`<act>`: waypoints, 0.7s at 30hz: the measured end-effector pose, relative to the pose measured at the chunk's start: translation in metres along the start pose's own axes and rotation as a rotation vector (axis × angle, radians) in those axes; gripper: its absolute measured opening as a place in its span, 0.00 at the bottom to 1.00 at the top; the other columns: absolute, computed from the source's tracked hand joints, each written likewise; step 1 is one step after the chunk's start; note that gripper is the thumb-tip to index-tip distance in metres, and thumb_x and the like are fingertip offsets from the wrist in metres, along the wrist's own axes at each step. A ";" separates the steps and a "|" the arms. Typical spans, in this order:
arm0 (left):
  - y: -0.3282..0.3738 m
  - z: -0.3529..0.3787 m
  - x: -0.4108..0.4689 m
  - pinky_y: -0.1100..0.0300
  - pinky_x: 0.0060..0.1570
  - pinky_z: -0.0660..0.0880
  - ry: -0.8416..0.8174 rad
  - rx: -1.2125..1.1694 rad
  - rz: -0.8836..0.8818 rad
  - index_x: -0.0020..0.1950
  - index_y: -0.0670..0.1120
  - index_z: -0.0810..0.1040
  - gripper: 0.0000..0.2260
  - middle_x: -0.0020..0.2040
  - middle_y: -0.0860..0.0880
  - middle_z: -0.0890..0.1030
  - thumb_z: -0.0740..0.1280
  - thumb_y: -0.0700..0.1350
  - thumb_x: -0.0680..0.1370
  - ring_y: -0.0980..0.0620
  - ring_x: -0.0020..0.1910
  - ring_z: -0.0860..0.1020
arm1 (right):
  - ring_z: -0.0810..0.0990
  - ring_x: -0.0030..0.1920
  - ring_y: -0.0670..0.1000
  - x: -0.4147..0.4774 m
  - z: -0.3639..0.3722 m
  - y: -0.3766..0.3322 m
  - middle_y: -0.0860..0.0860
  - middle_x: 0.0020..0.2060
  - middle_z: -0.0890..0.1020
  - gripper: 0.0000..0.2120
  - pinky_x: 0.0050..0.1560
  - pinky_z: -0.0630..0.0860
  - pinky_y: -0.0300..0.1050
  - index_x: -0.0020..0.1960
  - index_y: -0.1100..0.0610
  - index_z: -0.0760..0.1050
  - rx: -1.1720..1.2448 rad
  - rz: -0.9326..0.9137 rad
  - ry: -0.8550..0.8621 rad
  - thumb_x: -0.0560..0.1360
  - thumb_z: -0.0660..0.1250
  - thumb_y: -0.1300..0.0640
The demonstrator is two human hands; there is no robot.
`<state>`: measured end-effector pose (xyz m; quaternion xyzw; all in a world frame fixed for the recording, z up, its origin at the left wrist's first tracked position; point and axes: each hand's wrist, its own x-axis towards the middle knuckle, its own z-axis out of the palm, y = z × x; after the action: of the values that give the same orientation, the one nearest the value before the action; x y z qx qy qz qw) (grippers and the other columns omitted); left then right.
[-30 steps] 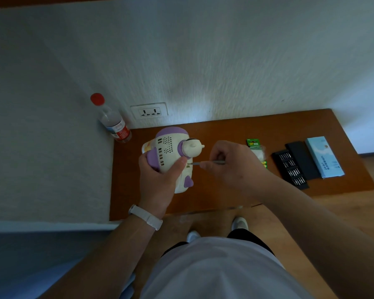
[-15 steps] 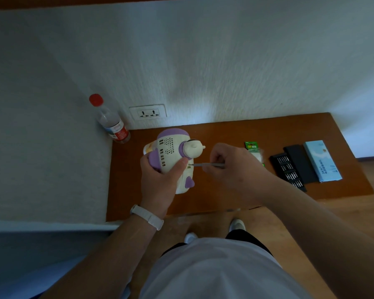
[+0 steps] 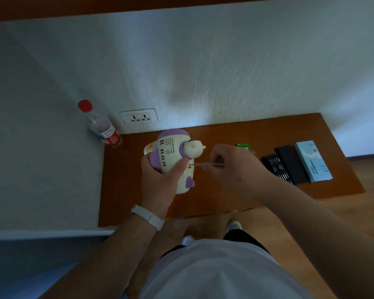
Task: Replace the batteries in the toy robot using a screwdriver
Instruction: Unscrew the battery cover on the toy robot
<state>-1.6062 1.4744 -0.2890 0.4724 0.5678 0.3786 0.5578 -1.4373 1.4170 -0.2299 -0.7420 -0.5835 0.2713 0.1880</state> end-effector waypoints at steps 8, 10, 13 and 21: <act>-0.002 0.010 -0.001 0.62 0.39 0.81 -0.004 -0.005 0.007 0.61 0.59 0.67 0.28 0.54 0.55 0.81 0.79 0.46 0.69 0.62 0.46 0.83 | 0.71 0.28 0.47 -0.003 -0.003 0.008 0.49 0.29 0.76 0.18 0.29 0.67 0.40 0.38 0.54 0.74 -0.029 0.019 -0.006 0.79 0.62 0.42; -0.002 0.012 -0.001 0.60 0.40 0.82 -0.007 -0.012 -0.003 0.62 0.57 0.67 0.29 0.55 0.55 0.81 0.79 0.46 0.69 0.60 0.46 0.83 | 0.69 0.27 0.46 -0.003 -0.004 0.010 0.49 0.28 0.74 0.18 0.29 0.65 0.40 0.36 0.53 0.72 -0.040 0.022 -0.016 0.79 0.61 0.43; -0.002 0.016 -0.001 0.60 0.39 0.82 -0.014 -0.014 -0.006 0.60 0.60 0.67 0.28 0.55 0.54 0.81 0.79 0.46 0.69 0.61 0.46 0.83 | 0.70 0.28 0.45 -0.002 -0.007 0.013 0.48 0.30 0.75 0.15 0.29 0.66 0.38 0.38 0.53 0.73 -0.030 0.018 -0.016 0.78 0.64 0.44; -0.002 0.026 -0.002 0.60 0.40 0.82 -0.021 0.002 -0.002 0.64 0.56 0.67 0.30 0.55 0.55 0.81 0.80 0.47 0.69 0.60 0.46 0.83 | 0.71 0.28 0.45 -0.004 -0.012 0.021 0.47 0.29 0.75 0.17 0.29 0.67 0.40 0.39 0.53 0.74 -0.010 0.016 0.018 0.76 0.62 0.40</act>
<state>-1.5810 1.4695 -0.2923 0.4764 0.5629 0.3724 0.5635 -1.4143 1.4080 -0.2325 -0.7500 -0.5772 0.2633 0.1870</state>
